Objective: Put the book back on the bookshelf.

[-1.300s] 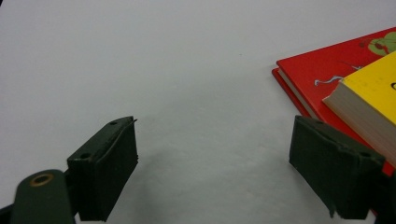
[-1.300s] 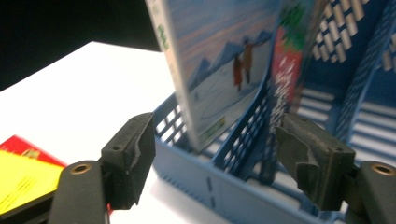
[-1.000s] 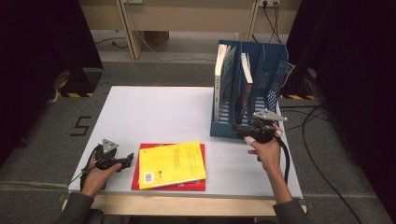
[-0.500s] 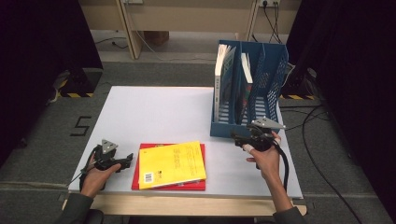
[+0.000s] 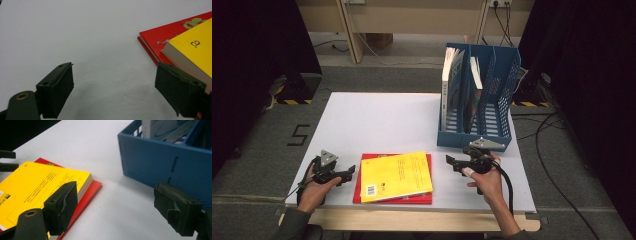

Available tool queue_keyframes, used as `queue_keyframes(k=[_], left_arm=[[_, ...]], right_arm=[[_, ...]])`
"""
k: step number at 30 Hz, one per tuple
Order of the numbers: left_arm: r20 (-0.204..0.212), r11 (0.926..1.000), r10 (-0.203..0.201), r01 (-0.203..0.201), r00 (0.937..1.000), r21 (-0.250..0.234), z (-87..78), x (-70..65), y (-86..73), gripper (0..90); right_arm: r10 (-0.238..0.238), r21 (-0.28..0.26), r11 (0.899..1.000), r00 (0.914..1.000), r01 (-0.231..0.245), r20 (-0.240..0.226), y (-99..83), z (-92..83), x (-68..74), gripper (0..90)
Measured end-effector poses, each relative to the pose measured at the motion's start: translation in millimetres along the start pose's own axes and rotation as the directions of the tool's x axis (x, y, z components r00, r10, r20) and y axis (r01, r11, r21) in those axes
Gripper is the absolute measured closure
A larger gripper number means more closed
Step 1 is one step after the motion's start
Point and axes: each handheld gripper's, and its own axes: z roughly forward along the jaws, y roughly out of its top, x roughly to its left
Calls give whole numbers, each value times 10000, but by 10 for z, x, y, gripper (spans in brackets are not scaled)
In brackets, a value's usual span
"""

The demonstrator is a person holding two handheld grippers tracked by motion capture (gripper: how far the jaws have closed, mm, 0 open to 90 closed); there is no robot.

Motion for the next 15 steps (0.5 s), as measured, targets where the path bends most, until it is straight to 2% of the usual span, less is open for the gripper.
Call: queue_keyframes(k=[3, 9, 10, 12, 15], left_arm=[[125, 9998, 204, -203, 9997, -50, -51, -64, -4, 146], [584, 9975, 701, -705, 9958, 56, -158, -219, -39, 146], [623, 9969, 782, -788, 9950, 77, -167, -249, -44, 146], [426, 9936, 1118, -1123, 9928, 94, -185, -312, -55, 160], [462, 9939, 1085, -1093, 9930, 148, -203, -335, -57, 197]], right_arm=[[-108, 244, 9996, 9999, 109, -43, -64, 39, 65, 202], [163, 631, 9979, 9974, -119, -705, -192, 136, 169, 200], [35, 750, 9972, 9969, 24, -787, -216, 161, 197, 200], [16, 884, 9961, 9948, 74, -1014, -247, 196, 242, 194], [123, 1007, 9949, 9922, 2, -1240, -273, 229, 290, 197]])
